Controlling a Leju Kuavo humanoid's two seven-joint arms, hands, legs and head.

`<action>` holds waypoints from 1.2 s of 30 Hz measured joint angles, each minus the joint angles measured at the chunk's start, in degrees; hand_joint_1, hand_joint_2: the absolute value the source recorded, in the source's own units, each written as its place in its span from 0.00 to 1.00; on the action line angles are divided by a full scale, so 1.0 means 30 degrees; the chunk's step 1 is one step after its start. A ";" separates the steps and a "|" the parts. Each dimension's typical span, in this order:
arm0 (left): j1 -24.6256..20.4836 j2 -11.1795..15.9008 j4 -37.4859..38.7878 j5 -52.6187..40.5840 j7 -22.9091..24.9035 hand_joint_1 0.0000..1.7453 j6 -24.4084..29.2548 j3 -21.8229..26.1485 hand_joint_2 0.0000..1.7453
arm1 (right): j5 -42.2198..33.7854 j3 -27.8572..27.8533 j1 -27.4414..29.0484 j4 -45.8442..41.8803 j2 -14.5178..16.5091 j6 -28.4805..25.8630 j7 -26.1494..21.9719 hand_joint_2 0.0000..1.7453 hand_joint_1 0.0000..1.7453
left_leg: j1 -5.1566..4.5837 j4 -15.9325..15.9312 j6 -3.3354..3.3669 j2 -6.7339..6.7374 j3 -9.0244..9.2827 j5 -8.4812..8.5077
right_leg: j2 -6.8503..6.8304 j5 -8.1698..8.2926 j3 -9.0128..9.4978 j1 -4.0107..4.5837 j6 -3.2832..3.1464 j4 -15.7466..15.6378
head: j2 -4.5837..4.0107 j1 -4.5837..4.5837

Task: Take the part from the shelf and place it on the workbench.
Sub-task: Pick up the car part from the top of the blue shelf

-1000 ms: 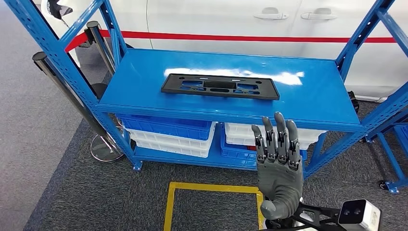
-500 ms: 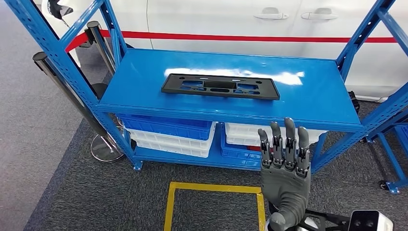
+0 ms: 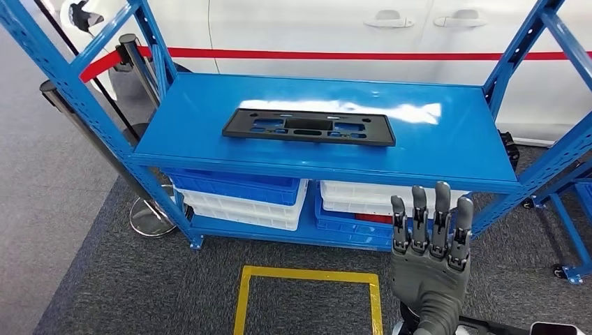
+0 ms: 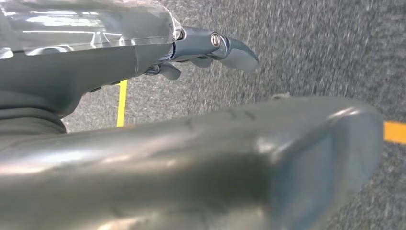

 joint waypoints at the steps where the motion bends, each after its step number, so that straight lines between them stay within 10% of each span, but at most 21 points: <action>1: -0.0002 -0.0013 0.0000 -0.0015 0.0009 0.00 -0.0004 -0.0025 0.00 | 0.0016 -0.0015 0.0012 -0.0064 0.0040 0.0033 -0.0002 1.00 0.00 | 0.0045 0.0030 -0.0077 0.0009 0.0020 -0.0048 | -0.0012 -0.0016 -0.0027 0.0025 -0.0169 0.0031 | 0.0000 -0.0004; 8: 0.0042 -0.0036 0.0007 -0.0191 0.0040 0.00 -0.0073 -0.0149 0.00 | 0.0159 -0.0146 0.0061 -0.0310 0.0253 -0.0004 -0.0002 1.00 0.00 | -0.0135 0.5888 0.0148 0.0054 -0.2802 -0.2561 | -0.0134 -0.0072 -0.0017 0.0452 -0.0769 0.0042 | 0.0000 -0.0011; 13: 0.0036 -0.0015 0.0024 -0.0261 -0.0002 0.00 -0.0075 -0.0237 0.00 | 0.0297 -0.0208 0.0064 -0.0481 0.0293 -0.0073 -0.0002 1.00 0.00 | -0.0716 0.1065 0.1180 0.0045 -0.0913 0.0145 | -0.0090 -0.0160 0.0164 0.0734 -0.0824 0.0035 | 0.0000 0.0024; 17: 0.0001 -0.0047 0.0036 -0.0266 -0.0007 0.00 -0.0077 -0.0249 0.00 | 0.0340 -0.0227 0.0072 -0.0565 0.0337 -0.0084 -0.0002 1.00 0.00 | -0.0740 0.0360 0.1231 0.0079 -0.0718 0.0393 | -0.0134 -0.0187 0.0075 0.0688 -0.0439 0.0055 | 0.0000 0.0053; 21: 0.0022 -0.0095 0.0036 -0.0317 -0.0093 0.00 -0.0244 -0.0259 0.00 | 0.0629 -0.0233 0.0094 -0.0641 0.0353 -0.0270 -0.0002 1.00 0.00 | -0.0644 0.0032 0.1381 0.0178 -0.0647 0.0632 | -0.0149 -0.2062 -0.1496 0.0585 -0.0086 0.3381 | 0.0000 0.0089; 24: 0.0041 -0.0144 0.0036 -0.0423 -0.0206 0.00 -0.0479 -0.0313 0.00 | 0.1015 -0.0231 0.0138 -0.0625 0.0348 -0.0507 -0.0002 1.00 0.00 | -0.0652 0.0075 0.1373 0.0174 -0.0655 0.0618 | -0.0159 -0.2072 -0.2277 0.0475 0.0077 0.4833 | 0.0000 0.0091; 28: 0.0018 -0.0308 0.0036 -0.0675 -0.0344 0.00 -0.0555 -0.0508 0.00 | 0.1043 -0.0168 0.0059 -0.0581 0.0346 -0.0718 0.0000 1.00 0.00 | -0.0712 0.0290 0.1149 0.0126 -0.0657 0.0459 | -0.0248 0.0084 -0.0205 0.0462 -0.0088 0.0373 | 0.0000 0.0088; 32: -0.0008 -0.0384 0.0036 -0.0714 -0.0328 0.00 -0.0967 -0.0654 0.00 | 0.0920 -0.0107 -0.0069 -0.0437 0.0346 -0.0740 0.0004 1.00 0.00 | -0.0729 0.0328 0.0744 0.0132 -0.0697 0.0392 | -0.0221 0.0227 -0.0002 0.0499 -0.0514 -0.0283 | 0.0000 0.0080; 36: -0.0003 -0.0410 0.0036 -0.0567 -0.0346 0.00 -0.1042 -0.0663 0.00 | 0.0958 0.0000 -0.0158 -0.0313 0.0350 -0.0747 0.0002 1.00 0.00 | -0.0587 0.3552 0.0353 0.0111 -0.2162 -0.1505 | -0.0294 0.0379 0.0017 0.0375 -0.0771 -0.0490 | 0.0000 0.0024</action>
